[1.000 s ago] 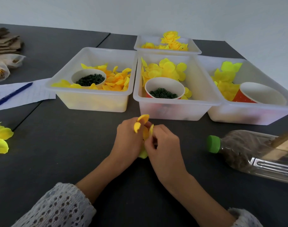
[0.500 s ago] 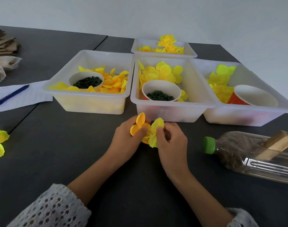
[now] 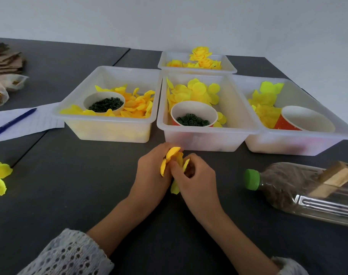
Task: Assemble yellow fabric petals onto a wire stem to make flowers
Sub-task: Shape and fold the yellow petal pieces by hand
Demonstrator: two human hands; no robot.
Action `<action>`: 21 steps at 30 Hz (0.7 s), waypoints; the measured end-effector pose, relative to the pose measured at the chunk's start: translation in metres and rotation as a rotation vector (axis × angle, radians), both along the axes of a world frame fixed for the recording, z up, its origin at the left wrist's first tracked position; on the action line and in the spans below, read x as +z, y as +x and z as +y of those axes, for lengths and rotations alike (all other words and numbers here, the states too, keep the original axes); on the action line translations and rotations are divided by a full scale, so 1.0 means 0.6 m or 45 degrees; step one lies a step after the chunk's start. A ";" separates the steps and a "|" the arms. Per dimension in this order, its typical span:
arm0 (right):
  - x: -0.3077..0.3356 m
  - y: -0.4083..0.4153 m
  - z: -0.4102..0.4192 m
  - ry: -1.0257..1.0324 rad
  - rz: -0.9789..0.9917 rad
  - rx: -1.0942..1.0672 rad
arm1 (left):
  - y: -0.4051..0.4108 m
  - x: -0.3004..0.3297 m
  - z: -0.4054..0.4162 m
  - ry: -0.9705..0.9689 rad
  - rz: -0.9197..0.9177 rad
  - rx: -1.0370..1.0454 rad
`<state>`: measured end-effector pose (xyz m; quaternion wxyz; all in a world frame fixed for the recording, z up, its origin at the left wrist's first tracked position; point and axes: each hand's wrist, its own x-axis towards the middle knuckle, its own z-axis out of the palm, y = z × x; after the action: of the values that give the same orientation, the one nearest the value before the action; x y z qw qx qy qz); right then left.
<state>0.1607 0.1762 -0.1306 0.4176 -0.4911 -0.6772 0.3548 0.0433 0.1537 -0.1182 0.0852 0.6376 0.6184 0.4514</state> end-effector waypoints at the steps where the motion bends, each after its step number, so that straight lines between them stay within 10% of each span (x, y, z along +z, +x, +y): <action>1: 0.001 0.000 0.002 -0.027 0.020 -0.010 | 0.001 -0.002 0.000 0.025 0.033 -0.016; 21: -0.003 0.000 -0.016 0.102 -0.045 -0.004 | 0.009 -0.008 0.002 -0.049 -0.294 0.109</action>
<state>0.1605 0.1665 -0.1325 0.4254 -0.4813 -0.6973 0.3180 0.0489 0.1549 -0.1232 0.1487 0.5526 0.6399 0.5129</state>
